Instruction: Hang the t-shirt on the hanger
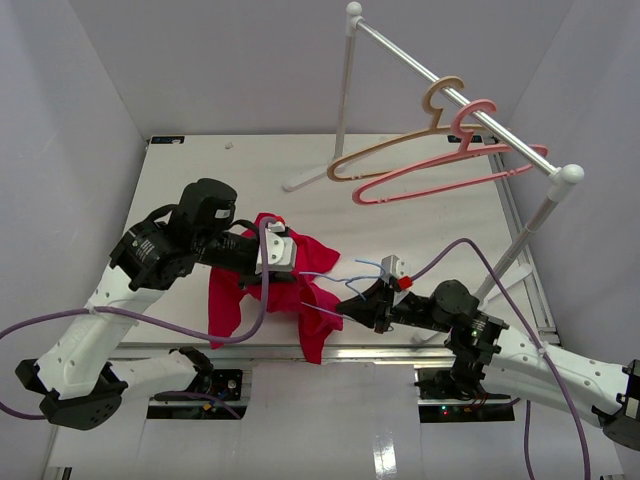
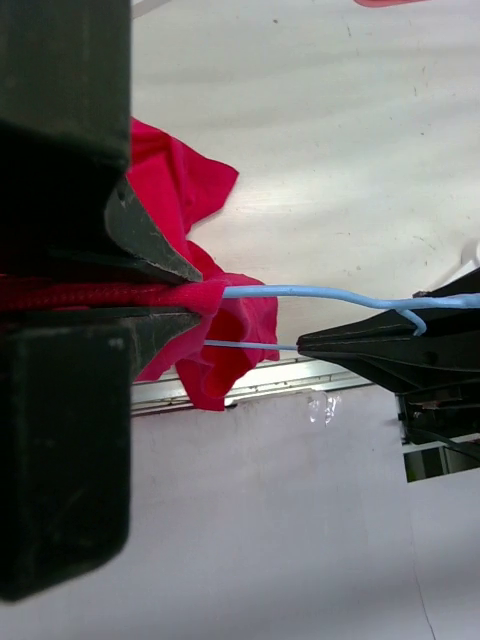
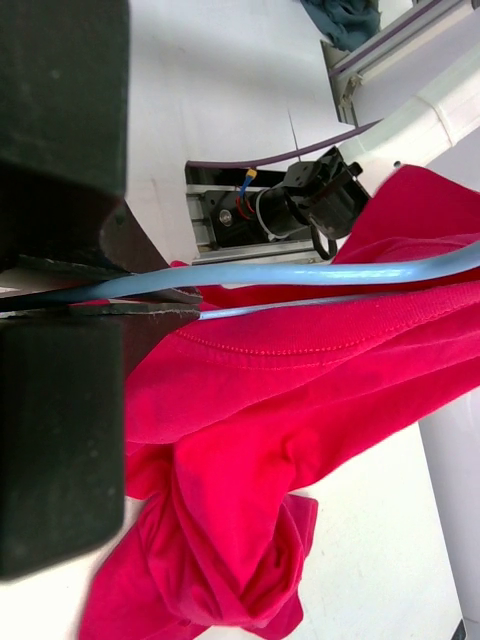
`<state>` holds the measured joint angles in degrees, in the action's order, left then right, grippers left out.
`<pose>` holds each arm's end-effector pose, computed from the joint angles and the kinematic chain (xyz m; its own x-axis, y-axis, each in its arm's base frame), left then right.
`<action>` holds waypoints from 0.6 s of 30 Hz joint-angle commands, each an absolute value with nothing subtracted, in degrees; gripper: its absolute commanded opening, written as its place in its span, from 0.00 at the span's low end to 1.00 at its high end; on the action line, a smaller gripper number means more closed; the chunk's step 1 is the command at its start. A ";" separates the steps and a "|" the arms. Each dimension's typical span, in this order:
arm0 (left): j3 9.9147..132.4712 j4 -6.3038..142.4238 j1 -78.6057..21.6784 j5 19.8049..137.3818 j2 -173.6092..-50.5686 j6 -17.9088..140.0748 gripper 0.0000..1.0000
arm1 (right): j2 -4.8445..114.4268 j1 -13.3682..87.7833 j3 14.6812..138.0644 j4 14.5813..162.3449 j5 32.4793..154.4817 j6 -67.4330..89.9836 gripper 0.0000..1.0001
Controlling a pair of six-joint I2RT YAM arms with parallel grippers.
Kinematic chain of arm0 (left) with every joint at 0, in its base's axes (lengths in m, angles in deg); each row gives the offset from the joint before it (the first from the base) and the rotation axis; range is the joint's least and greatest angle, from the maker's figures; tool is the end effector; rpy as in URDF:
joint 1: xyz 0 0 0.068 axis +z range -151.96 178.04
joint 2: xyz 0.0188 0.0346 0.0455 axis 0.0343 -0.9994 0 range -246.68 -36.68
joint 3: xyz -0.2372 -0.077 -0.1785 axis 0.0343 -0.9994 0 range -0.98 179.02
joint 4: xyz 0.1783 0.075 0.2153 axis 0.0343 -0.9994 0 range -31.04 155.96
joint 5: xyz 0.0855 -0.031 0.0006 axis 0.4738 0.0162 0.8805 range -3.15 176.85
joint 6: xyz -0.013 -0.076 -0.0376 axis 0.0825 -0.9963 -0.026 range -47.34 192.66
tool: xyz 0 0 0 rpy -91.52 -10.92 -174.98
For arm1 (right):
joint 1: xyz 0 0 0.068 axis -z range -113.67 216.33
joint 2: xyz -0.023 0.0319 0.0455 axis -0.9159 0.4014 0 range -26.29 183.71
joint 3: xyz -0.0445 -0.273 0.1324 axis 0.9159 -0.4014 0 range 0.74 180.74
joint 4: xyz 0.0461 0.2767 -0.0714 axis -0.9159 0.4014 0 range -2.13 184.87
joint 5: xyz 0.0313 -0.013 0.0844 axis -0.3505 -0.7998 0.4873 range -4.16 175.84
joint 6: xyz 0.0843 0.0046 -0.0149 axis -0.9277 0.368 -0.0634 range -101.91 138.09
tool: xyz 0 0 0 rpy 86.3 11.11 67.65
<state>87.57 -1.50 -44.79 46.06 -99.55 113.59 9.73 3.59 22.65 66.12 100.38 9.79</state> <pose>0.1154 -0.1743 0.4652 0.2021 0.4889 -0.8486 0.9789 -0.1274 0.1597 0.0770 0.1911 0.3001 -0.0805 0.1490 -0.9856 -0.9730 0.2027 0.1102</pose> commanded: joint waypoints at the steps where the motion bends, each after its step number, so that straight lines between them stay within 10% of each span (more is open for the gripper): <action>1: 85.60 1.87 -45.29 38.94 -99.47 111.91 0.25 | 10.25 3.23 27.64 61.46 101.17 10.64 0.08; 11: 82.84 5.16 -45.32 40.73 -102.51 107.24 0.31 | 15.69 3.17 32.00 62.53 100.66 11.63 0.08; 15: 79.48 6.52 -45.56 43.05 -102.17 107.47 0.03 | 14.25 3.23 30.47 61.42 100.26 11.14 0.08; 18: 78.43 7.69 -45.56 44.04 -102.26 107.19 0.01 | 12.81 3.23 29.73 61.25 99.21 11.60 0.08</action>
